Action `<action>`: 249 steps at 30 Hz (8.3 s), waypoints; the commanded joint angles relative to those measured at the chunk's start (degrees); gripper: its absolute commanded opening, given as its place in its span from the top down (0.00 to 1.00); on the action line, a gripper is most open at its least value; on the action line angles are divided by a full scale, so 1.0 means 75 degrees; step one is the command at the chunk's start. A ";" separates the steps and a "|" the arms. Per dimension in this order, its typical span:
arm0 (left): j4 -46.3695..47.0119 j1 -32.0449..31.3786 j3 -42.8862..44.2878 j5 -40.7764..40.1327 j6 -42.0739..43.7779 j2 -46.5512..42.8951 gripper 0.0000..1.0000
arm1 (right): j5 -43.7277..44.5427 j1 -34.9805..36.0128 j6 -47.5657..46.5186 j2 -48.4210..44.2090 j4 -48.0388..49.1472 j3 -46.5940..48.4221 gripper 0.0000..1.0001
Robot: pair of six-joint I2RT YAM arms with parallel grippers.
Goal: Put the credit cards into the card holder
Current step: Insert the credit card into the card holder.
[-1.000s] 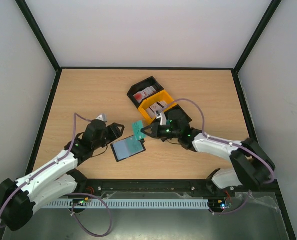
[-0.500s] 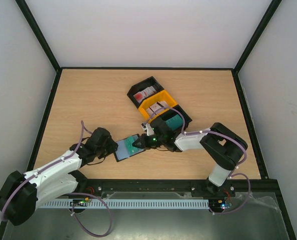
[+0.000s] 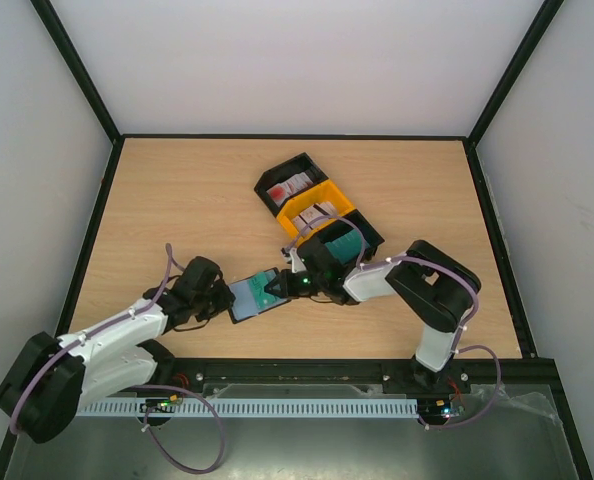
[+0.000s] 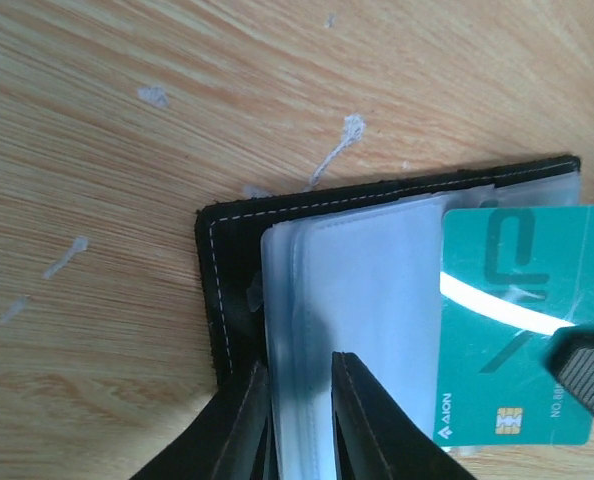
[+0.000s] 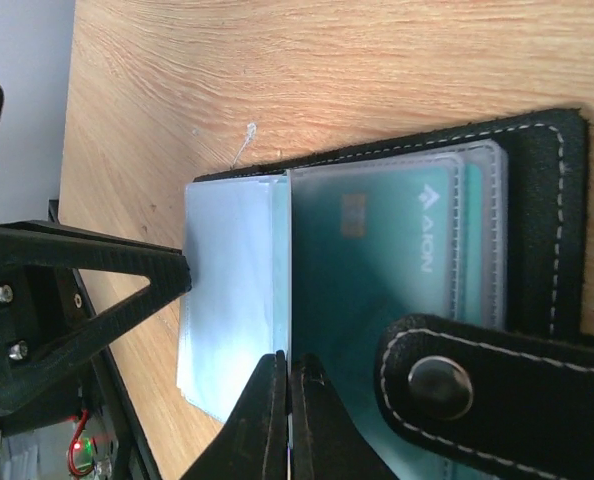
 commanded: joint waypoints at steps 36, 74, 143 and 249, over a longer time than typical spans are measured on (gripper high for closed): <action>0.0409 0.0097 -0.0290 0.0445 0.0246 0.0248 0.80 | -0.0176 0.0544 0.1405 0.1164 0.1225 0.0148 0.98; 0.0658 0.0097 -0.0421 0.0785 0.0142 0.0164 0.82 | 0.0799 0.0833 0.0774 0.0742 -0.0193 0.0623 0.73; 0.0990 0.0253 -0.0488 0.2375 0.0619 0.0324 0.84 | 0.3202 0.1568 -0.0257 -0.0343 -0.3153 0.1421 0.34; 0.0668 0.0263 -0.0286 0.1804 0.1167 0.0844 0.88 | 0.0264 0.0702 0.0659 0.0731 0.0289 -0.0068 0.95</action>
